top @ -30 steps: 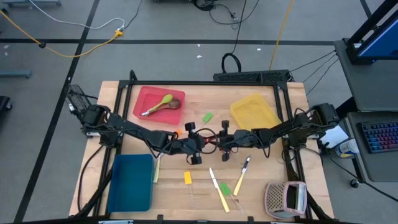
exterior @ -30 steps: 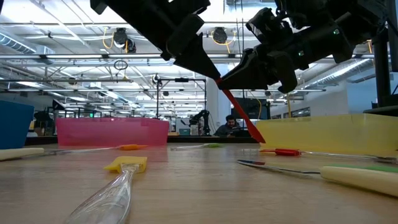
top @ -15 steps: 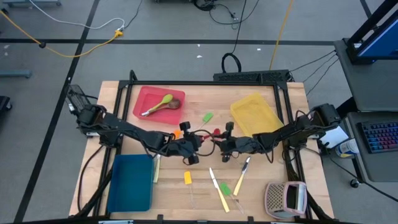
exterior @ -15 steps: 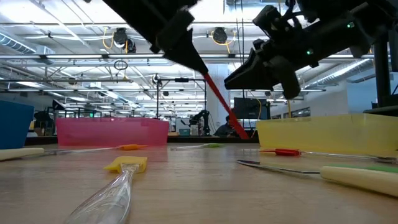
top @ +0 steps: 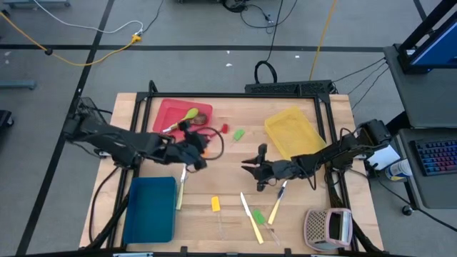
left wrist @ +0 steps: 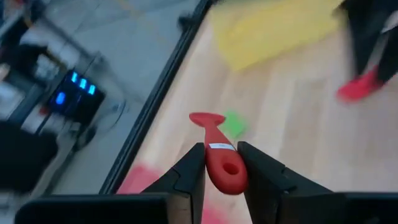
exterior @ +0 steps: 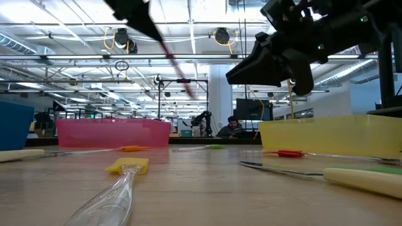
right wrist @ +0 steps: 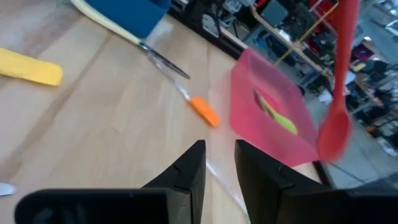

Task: Pick & Place Kitchen Items
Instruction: Put the red serving spoon into the red bin

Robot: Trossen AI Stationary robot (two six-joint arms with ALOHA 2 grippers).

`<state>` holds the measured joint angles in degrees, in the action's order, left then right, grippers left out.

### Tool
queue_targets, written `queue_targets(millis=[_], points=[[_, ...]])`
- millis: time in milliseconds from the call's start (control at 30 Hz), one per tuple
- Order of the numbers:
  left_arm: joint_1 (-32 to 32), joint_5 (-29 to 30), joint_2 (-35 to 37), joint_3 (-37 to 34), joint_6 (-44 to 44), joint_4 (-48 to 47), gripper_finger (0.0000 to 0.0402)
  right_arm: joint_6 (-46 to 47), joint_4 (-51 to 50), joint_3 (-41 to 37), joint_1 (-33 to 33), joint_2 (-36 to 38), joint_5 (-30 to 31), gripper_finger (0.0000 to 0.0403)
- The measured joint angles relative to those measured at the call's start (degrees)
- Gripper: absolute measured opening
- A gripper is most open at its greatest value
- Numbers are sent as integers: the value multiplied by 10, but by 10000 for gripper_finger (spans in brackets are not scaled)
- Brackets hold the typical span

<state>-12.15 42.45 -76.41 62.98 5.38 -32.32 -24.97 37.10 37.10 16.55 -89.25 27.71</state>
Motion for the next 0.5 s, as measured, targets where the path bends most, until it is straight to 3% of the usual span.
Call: queue_targets(millis=[300, 500], points=[[85, 4, 54, 0, 154, -284, 91, 16, -5, 0, 0, 0, -10, 77], [147, -64, 54, -25, 160, -252, 92, 15, -5, 0, -1, 0, -45, 77]])
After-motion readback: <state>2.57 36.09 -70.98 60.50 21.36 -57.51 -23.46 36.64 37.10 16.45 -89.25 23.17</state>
